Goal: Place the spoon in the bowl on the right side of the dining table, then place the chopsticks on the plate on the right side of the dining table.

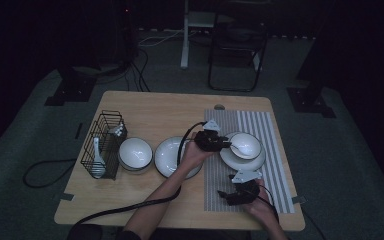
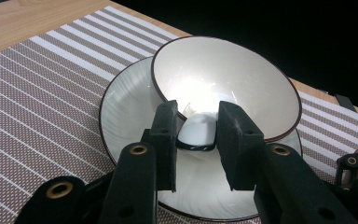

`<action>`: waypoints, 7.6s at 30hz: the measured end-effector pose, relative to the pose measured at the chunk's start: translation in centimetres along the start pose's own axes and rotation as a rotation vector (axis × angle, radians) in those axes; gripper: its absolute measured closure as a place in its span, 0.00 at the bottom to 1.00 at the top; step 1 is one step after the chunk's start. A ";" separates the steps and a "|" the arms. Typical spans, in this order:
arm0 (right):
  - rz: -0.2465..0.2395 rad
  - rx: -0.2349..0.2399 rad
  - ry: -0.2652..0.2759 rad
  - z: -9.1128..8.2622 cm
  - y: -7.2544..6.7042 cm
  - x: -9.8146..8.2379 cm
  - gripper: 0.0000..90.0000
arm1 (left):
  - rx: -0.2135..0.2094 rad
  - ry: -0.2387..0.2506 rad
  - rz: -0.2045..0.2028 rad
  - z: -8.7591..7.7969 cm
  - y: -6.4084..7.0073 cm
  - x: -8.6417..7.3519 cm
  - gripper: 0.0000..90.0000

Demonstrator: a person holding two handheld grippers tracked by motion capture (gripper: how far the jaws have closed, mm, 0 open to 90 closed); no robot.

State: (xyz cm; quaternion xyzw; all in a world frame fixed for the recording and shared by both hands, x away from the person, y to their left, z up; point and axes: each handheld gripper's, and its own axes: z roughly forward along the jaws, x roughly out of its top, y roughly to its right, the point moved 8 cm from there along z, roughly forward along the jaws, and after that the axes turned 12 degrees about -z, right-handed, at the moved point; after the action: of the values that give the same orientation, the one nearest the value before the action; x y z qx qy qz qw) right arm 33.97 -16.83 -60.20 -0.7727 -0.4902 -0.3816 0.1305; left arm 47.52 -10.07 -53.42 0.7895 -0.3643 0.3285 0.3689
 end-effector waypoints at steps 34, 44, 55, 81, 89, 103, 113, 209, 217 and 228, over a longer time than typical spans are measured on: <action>0.000 0.000 0.000 0.0 0.0 0.0 0.26 | -0.003 0.034 -0.024 -2.8 -0.2 1.0 0.68; 0.000 0.001 0.000 0.0 0.0 0.0 0.26 | 0.011 0.038 -0.035 -4.1 -0.6 0.8 0.66; 0.001 0.001 0.001 0.0 0.0 0.0 0.26 | 0.026 0.048 -0.029 -5.4 -0.9 0.7 0.65; 0.004 0.002 0.000 0.0 0.0 0.0 0.26 | 0.064 0.085 -0.029 -9.1 -1.6 0.0 0.62; 0.002 0.002 0.000 0.0 0.0 0.0 0.26 | 0.075 0.082 -0.014 -10.2 -1.5 -0.1 0.61; 0.003 0.002 0.000 0.0 0.0 0.0 0.26 | 0.104 0.104 -0.026 -12.8 -2.3 -1.0 0.60; 0.005 0.004 -0.001 0.0 0.0 0.0 0.26 | 0.111 0.113 -0.021 -14.0 -2.2 -1.1 0.60; 0.008 0.005 -0.001 0.0 0.0 0.0 0.25 | 0.237 0.163 0.018 -24.6 -2.7 1.2 0.58; 0.009 0.005 -0.001 0.0 0.0 0.0 0.25 | 0.266 0.155 0.022 -26.9 -3.1 1.9 0.57; 0.008 0.005 -0.001 0.0 0.0 0.0 0.25 | 0.341 0.165 0.008 -30.3 -4.3 2.0 0.57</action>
State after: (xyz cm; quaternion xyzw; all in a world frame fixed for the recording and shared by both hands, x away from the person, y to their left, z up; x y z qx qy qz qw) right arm 34.02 -16.83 -60.23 -0.7745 -0.4880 -0.3796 0.1338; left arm 44.48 16.16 -37.75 0.8097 -0.2749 0.4504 0.2568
